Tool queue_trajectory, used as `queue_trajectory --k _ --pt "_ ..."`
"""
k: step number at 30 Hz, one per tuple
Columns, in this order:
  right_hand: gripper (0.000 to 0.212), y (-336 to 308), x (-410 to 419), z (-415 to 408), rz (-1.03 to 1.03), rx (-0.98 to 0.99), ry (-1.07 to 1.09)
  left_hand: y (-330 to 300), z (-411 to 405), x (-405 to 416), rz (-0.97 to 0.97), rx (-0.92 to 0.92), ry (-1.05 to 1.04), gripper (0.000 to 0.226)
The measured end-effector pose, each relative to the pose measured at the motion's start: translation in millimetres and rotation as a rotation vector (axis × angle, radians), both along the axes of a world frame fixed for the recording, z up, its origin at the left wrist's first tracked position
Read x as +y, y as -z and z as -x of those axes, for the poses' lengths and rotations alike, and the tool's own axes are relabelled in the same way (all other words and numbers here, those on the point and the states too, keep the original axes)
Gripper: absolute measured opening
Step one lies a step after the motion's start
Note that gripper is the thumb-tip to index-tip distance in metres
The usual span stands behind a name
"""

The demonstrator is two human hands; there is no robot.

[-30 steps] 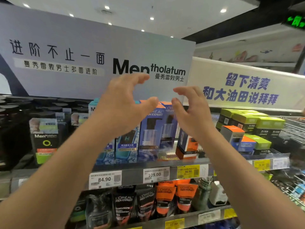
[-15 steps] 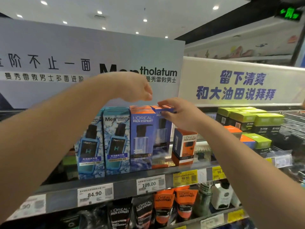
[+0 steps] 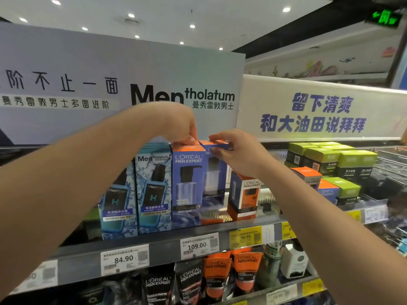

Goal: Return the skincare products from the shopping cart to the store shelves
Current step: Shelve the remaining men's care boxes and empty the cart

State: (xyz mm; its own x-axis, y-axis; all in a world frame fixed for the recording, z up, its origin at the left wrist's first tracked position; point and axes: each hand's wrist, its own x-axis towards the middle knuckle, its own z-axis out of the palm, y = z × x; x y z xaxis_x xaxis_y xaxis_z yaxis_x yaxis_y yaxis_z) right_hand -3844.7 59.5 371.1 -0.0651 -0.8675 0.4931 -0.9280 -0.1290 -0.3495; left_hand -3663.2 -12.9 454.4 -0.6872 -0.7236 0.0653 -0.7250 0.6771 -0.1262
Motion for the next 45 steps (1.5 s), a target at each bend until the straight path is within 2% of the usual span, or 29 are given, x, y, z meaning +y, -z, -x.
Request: queue_trajectory --k 9,19,22,28,33,40,45 --pt "0.036 -1.3 2.7 -4.2 -0.002 -0.021 0.016 -2.5 -5.9 1.3 -0.025 -0.004 0.012 0.027" --pt "0.035 -2.1 9.4 -9.4 0.002 -0.135 0.044 0.5 -10.6 4.7 -0.031 0.103 -0.033 0.032" --pt "0.037 -1.3 13.5 -11.4 0.010 -0.216 0.040 -1.4 -13.5 10.6 -0.017 0.189 -0.046 0.034" --pt "0.044 0.7 24.7 -12.2 0.153 -0.295 0.063 -10.5 -22.3 35.8 0.004 0.441 -0.010 0.043" --pt "0.037 -0.4 43.6 -18.2 0.334 -0.375 0.054 -18.6 -29.1 62.7 0.037 0.600 0.048 0.050" --pt "0.035 7.6 79.5 -26.5 0.474 -0.466 -0.001 -3.6 -32.3 98.3 0.052 0.873 0.278 0.047" --pt "0.033 33.5 127.0 -22.2 0.528 -0.614 -0.014 35.1 -22.2 125.1 -0.018 1.043 0.460 0.050"
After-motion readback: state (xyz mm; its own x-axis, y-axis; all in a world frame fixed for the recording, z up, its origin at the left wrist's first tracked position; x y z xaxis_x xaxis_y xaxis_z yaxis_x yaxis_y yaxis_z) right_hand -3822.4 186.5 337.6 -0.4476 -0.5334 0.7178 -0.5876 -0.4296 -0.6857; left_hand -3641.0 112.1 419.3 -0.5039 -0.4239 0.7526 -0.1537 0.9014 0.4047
